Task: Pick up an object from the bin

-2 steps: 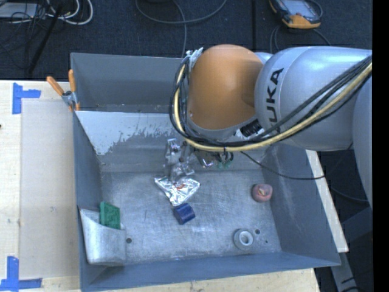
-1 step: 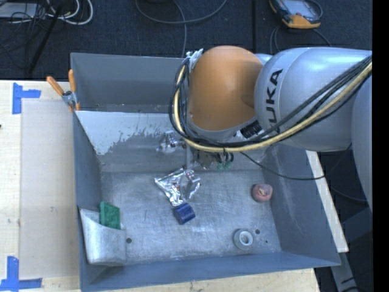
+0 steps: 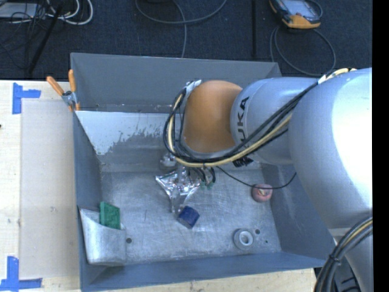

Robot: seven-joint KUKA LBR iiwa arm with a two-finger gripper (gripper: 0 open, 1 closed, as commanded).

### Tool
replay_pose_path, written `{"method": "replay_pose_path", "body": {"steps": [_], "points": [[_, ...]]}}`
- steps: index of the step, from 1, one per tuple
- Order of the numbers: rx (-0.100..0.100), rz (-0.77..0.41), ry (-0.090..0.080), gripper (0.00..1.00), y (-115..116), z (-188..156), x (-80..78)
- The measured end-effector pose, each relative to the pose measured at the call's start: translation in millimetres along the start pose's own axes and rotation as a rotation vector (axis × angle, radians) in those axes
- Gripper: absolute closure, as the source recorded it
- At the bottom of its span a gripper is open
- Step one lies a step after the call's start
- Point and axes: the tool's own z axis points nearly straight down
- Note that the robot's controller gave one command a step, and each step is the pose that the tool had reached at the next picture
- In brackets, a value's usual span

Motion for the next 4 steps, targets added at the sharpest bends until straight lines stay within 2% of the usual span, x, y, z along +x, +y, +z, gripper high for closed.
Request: {"method": "replay_pose_path", "body": {"steps": [1, 2, 3, 4], "points": [[0.0, 0.001, -0.004, 1.0, 0, -3, -1.4], [0.001, 0.002, -0.007, 0.0, -1, -2, -1.5], [0.002, -0.226, -0.01, 0.0, -53, -3, 32.6], [0.003, -0.485, -0.006, 0.0, -94, -2, 0.3]]}}
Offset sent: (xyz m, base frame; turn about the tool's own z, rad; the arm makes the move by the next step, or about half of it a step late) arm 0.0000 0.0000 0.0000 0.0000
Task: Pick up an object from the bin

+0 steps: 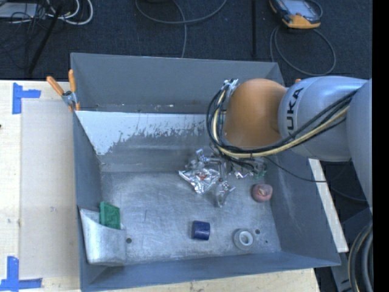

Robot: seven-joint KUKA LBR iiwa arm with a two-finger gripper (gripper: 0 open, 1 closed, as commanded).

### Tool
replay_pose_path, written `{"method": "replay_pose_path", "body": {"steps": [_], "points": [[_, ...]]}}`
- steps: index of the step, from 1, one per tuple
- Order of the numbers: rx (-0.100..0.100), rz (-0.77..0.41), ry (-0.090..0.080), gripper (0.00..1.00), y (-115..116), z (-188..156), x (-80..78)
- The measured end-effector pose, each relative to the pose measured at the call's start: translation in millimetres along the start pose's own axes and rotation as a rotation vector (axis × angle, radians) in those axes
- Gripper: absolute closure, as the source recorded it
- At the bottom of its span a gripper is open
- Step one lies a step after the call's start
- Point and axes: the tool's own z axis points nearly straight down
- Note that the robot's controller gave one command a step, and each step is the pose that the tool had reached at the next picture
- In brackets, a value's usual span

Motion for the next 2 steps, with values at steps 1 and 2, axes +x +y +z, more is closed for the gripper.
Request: {"method": "replay_pose_path", "body": {"steps": [1, 2], "points": [[0.002, 0.004, -0.001, 1.0, -1, -2, -0.2], [0.003, 0.044, -0.001, 1.0, 2, -147, 6.7]]}}
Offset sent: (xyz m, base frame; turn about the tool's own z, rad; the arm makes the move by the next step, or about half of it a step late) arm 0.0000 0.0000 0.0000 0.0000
